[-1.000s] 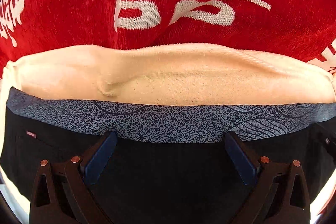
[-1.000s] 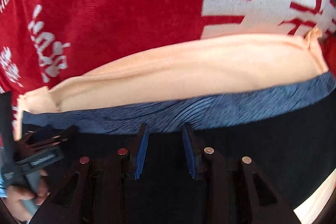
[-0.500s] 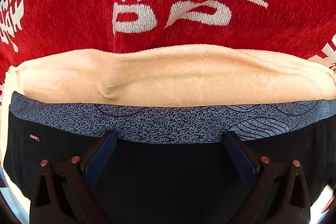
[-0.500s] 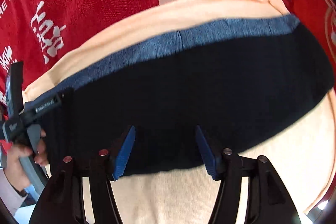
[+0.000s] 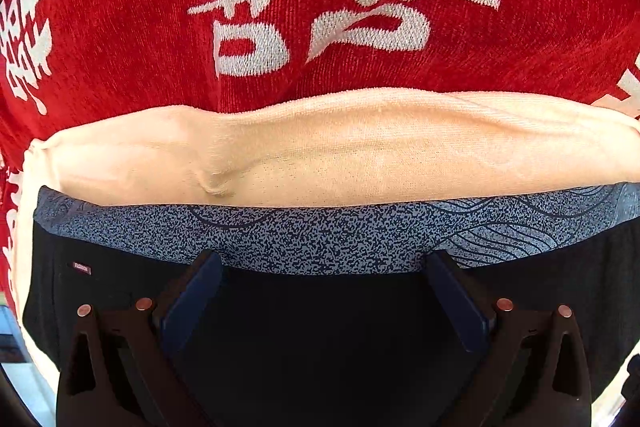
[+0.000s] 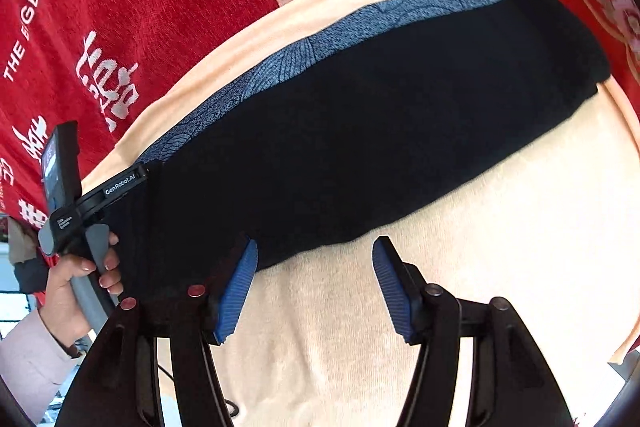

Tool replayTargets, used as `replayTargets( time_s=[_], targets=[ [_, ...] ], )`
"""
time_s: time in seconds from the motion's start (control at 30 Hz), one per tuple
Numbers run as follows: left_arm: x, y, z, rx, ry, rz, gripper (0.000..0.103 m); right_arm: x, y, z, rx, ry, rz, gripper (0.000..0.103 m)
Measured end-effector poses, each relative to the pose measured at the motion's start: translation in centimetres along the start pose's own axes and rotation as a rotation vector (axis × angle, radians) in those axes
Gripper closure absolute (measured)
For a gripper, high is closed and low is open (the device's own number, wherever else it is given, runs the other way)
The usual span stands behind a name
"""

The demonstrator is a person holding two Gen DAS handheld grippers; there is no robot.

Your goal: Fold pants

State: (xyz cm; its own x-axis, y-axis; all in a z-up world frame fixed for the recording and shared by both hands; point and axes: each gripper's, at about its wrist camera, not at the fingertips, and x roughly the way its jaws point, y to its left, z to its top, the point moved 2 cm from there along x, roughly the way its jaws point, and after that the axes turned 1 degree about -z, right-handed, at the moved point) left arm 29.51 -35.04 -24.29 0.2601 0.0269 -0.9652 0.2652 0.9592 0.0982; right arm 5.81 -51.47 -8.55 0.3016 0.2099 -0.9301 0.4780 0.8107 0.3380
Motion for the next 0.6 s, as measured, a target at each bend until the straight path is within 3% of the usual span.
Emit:
replayTargets(
  time_s=[0.4, 0.6],
  targets=[
    [-3.2, -2.8, 0.5, 0.021, 0.003, 0.082, 0.000, 0.0, -3.2, -3.3, 0.101, 0.021, 0.025, 0.039],
    [-6.7, -7.5, -0.6, 0.109, -0.016, 0.011, 0.000, -0.8, -6.3, -3.1, 0.168, -0.005, 0.034, 0.039]
  ],
)
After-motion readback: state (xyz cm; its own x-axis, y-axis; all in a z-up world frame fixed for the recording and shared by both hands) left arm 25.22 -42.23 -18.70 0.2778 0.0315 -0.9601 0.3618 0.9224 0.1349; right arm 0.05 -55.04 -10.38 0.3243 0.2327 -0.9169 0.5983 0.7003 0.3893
